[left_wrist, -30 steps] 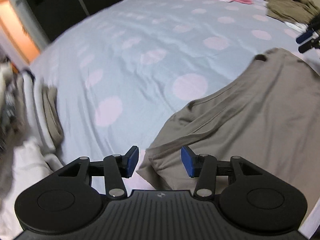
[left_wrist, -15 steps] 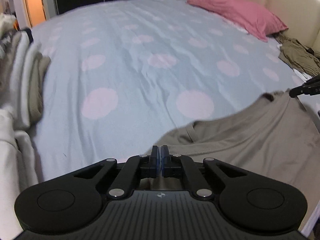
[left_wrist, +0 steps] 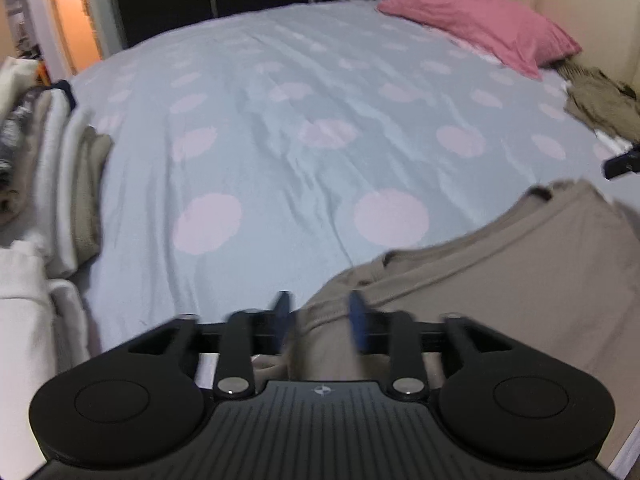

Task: Fold clothes

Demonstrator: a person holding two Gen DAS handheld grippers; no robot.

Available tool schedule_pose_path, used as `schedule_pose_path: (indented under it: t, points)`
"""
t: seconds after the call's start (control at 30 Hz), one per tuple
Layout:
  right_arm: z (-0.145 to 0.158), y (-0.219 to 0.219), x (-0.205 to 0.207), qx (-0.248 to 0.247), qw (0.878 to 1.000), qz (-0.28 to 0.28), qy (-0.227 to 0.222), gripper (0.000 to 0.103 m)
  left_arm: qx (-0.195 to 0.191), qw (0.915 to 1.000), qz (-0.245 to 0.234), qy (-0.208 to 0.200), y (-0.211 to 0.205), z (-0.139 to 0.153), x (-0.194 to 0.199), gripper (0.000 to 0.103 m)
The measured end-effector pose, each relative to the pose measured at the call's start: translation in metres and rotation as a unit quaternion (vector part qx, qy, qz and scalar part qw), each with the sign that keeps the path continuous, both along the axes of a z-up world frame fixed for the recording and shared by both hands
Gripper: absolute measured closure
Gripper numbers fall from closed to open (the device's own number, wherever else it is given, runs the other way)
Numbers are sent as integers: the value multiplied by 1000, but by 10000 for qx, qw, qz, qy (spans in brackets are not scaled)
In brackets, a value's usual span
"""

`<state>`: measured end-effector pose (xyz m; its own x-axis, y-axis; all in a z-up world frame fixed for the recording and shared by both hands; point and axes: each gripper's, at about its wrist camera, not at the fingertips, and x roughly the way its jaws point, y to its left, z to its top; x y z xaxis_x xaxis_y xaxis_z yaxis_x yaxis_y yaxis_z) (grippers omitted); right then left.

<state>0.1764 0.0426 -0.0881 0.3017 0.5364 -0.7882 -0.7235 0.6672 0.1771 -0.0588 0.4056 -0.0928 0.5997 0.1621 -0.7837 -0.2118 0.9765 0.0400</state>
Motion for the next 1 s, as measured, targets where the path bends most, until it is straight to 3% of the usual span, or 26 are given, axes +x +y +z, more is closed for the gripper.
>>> schedule_pose_path:
  t: [0.03,0.1,0.23,0.43,0.53,0.63,0.7,0.9,1.0]
  points:
    - [8,-6,-3,98,9999,-41,7,55,-56,10000,36,-1,-3,5,-2,62]
    - [25,-19,-11,305,9994,-158,40,44,-113,9999,73,38,-11,13,-6,62]
    - [38,-36,-30,392,9965,-717,163,44,-171,9993,299,109,-28,19,-18,61]
    - [0,-33,-88,129,9929,-1043,554,44,-545,9952,791,174,-49,8,-46,60]
    - [-11,-17,-113,-120,9955,-883,334,42,-596,9908,1212,24,-52,0,-62,60]
    - [-14,-4,-124,-316,9974,-640,87,30,-370,9856,1646,-69,-53,-6,-70,57]
    - [-15,0,-125,-376,9979,-518,28,30,-275,9838,1770,-102,-52,-9,-72,56]
    - [-18,-5,-113,-501,9954,-749,-332,22,-62,9853,1686,-279,-56,-7,-68,52]
    - [-18,-14,-105,-452,9936,-949,-423,19,-129,9853,1667,-335,-55,-6,-63,51]
